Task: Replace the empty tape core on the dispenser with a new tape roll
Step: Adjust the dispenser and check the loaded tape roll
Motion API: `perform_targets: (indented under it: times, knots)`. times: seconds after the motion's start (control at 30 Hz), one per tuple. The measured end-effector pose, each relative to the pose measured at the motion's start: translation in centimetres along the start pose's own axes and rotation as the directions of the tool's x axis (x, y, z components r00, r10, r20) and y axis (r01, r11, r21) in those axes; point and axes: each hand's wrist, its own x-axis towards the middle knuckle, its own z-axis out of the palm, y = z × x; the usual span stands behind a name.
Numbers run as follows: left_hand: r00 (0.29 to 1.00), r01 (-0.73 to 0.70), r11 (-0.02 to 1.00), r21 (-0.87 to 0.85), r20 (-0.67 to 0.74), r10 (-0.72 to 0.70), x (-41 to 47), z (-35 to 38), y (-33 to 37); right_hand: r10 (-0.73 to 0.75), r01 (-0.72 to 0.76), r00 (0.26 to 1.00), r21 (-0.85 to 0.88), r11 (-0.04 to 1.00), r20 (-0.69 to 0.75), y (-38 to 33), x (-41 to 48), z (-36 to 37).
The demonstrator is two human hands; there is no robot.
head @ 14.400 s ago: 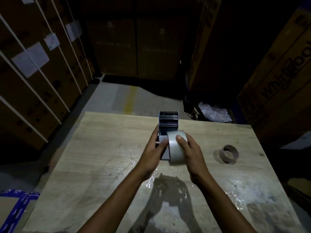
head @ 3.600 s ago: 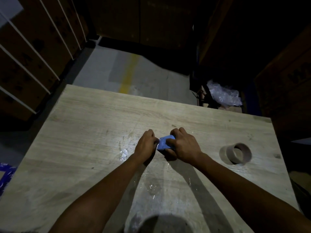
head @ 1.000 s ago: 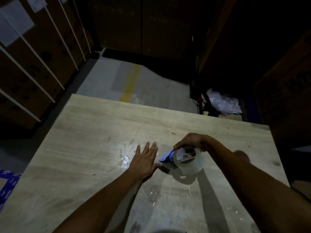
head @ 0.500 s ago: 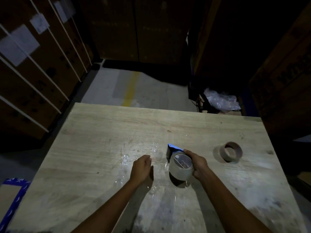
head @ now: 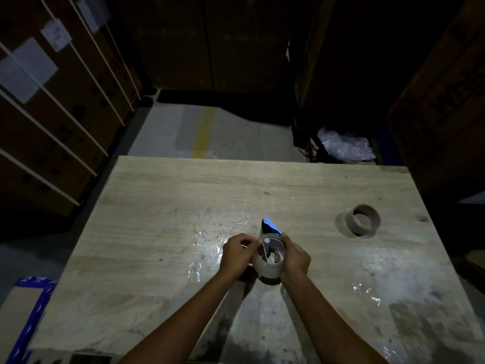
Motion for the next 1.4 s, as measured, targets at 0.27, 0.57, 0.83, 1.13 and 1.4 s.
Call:
perform_targets:
  times: [0.27, 0.57, 0.83, 1.13, 1.4]
  knots:
    - [0.999, -0.037, 0.982, 0.188, -0.029, 0.043, -0.1, 0.0, -0.1, -0.251, 0.25, 0.968, -0.092, 0.964, -0.005, 2.7, -1.1, -0.6]
    - [0.995, -0.091, 0.962, 0.256, -0.007, 0.096, -0.3, 0.6, -1.1, -0.482, 0.472, 0.87, -0.45, 0.758, 0.101, 3.7, -1.4, -2.2]
    - [0.994, -0.1, 0.948, 0.301, -0.004, 0.106, -0.4, 0.5, -2.1, -0.529, 0.528, 0.834, -0.51, 0.679, 0.159, 3.7, -1.5, -2.6]
    - [0.993, -0.118, 0.951, 0.287, 0.038, 0.112, -0.4, 0.1, -2.6, -0.517, 0.518, 0.837, -0.566, 0.641, 0.181, 3.9, -0.7, -2.9]
    - [0.994, -0.106, 0.962, 0.252, 0.048, 0.097, -0.7, -0.3, -3.5, -0.532, 0.534, 0.824, -0.583, 0.613, 0.195, 3.6, -1.0, -3.0]
